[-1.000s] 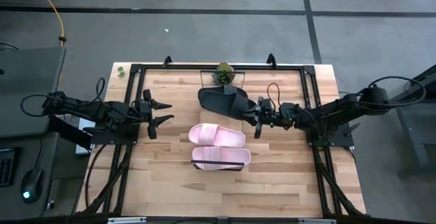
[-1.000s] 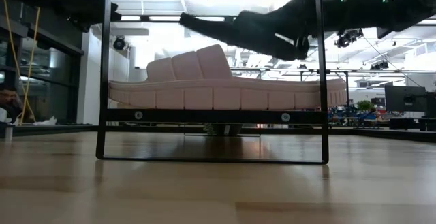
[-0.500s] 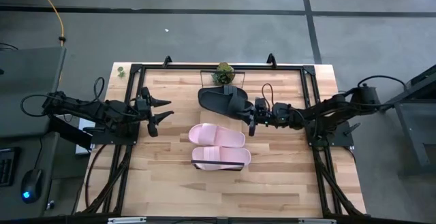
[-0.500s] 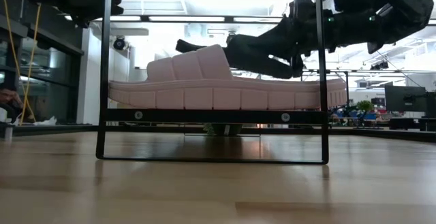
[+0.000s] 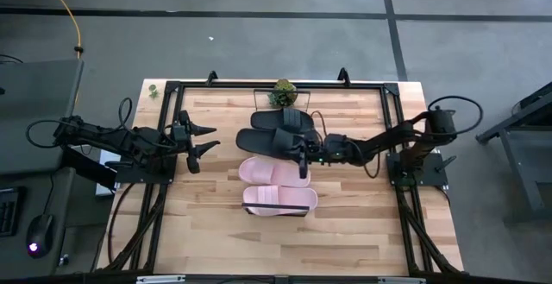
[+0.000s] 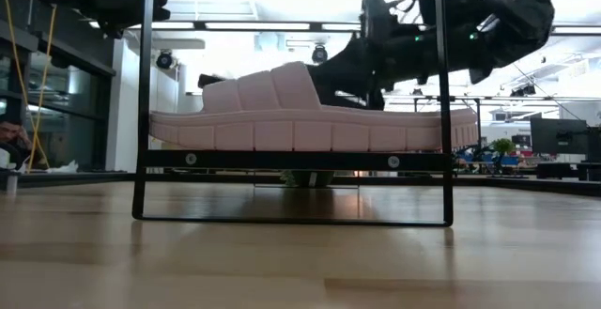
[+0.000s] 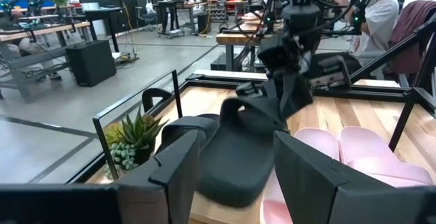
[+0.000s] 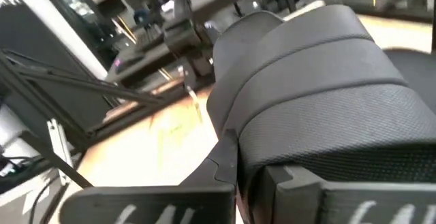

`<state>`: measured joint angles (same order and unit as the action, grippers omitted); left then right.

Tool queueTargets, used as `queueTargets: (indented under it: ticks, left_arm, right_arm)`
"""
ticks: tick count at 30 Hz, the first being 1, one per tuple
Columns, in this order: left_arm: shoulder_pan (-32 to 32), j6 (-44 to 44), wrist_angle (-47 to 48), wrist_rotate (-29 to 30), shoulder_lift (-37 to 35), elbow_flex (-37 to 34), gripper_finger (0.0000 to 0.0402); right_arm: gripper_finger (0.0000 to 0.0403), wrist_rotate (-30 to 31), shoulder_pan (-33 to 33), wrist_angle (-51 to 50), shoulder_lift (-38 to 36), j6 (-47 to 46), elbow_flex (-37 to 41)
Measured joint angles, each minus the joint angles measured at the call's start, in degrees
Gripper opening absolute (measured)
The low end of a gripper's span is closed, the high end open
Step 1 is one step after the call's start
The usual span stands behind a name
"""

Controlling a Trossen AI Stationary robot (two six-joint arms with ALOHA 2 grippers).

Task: Pick and place slides into the shelf
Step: Put the black slide on the shelf

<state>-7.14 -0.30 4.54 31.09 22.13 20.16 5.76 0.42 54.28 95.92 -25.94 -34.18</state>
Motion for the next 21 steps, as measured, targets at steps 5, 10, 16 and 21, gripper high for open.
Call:
queueTargets:
  ticks: [5,10,16,21]
  left_arm:
    - [0.0,0.0,0.1,0.0,0.0,0.0,0.0172]
    - [0.0,0.0,0.1,0.0,0.0,0.0,0.0172]
    - [0.0,0.0,0.1,0.0,0.0,0.0,0.0172]
    - [0.0,0.0,0.1,0.0,0.0,0.0,0.0172]
  right_arm:
    - [0.0,0.2,-0.4,-2.7,1.3,-1.2,-0.7]
    - [0.0,0.2,-0.4,-2.8,1.2,-1.1,-0.6]
    - [0.0,-0.3,-0.4,-3.3,1.2,-1.9,-0.6]
    - [0.0,-0.1,-0.7,-5.1,1.2,-3.1,-0.6]
